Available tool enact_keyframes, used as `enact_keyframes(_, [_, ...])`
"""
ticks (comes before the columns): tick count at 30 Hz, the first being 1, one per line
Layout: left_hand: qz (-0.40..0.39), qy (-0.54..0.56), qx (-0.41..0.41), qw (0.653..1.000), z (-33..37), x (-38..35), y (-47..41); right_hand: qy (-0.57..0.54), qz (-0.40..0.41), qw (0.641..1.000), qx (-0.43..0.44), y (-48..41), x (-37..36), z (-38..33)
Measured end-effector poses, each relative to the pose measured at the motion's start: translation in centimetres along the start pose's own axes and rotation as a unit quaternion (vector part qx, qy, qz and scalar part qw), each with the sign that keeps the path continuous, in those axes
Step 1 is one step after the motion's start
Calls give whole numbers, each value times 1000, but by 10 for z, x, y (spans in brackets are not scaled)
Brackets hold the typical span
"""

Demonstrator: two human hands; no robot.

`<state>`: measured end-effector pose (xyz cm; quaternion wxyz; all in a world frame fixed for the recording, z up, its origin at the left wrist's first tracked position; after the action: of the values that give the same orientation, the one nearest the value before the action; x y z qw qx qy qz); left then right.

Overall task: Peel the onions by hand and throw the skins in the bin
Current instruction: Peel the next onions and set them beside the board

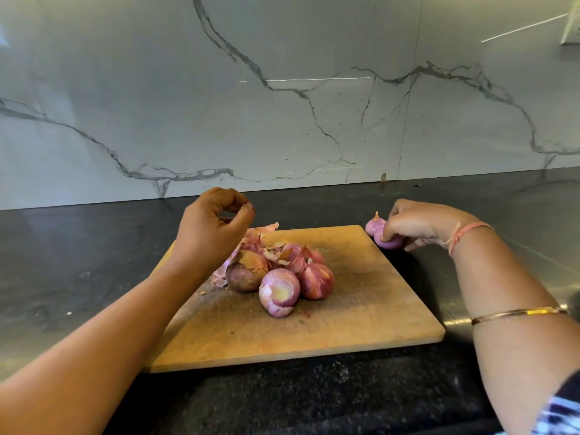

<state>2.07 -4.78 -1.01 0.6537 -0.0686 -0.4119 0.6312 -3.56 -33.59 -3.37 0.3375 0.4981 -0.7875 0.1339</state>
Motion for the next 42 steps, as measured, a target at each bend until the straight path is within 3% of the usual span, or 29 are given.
enact_keyframes(4, [6,-38,1,999,-5,1,-3,61,-24,998,1,0,0,3])
enact_keyframes(9, [21,-93,-21,995,-7,3,-8,57,-16,998,27,2,2,0])
enact_keyframes(14, [36,-45,-16,998,-5,8,-7,-38,81,975,205,15,9,-32])
enact_keyframes(17, [41,-12,-3,999,-7,11,-7,-108,36,954,277,32,-10,-53])
enact_keyframes(19, [37,-11,7,999,-8,12,-8,-94,-47,959,264,39,-34,-60])
enact_keyframes(23, [25,-32,11,999,-9,13,-10,95,-136,969,185,40,-66,-56])
enact_keyframes(26, [16,-64,12,998,-9,12,-8,120,-210,956,164,45,-76,-56])
enact_keyframes(42, [25,-80,45,995,-15,16,-5,88,-301,936,162,36,-96,-56])
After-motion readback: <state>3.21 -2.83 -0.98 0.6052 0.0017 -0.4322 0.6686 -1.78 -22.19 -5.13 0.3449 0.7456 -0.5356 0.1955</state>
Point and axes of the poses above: each hand's wrist, its own y-axis away from the middle knuckle, its own x-axis out of the back of the hand, z = x × y, the point moved 5 cm from there along -y, towards the middle knuckle, and after that the axes turned 6 degrees about -y, right-handed, at the moved point
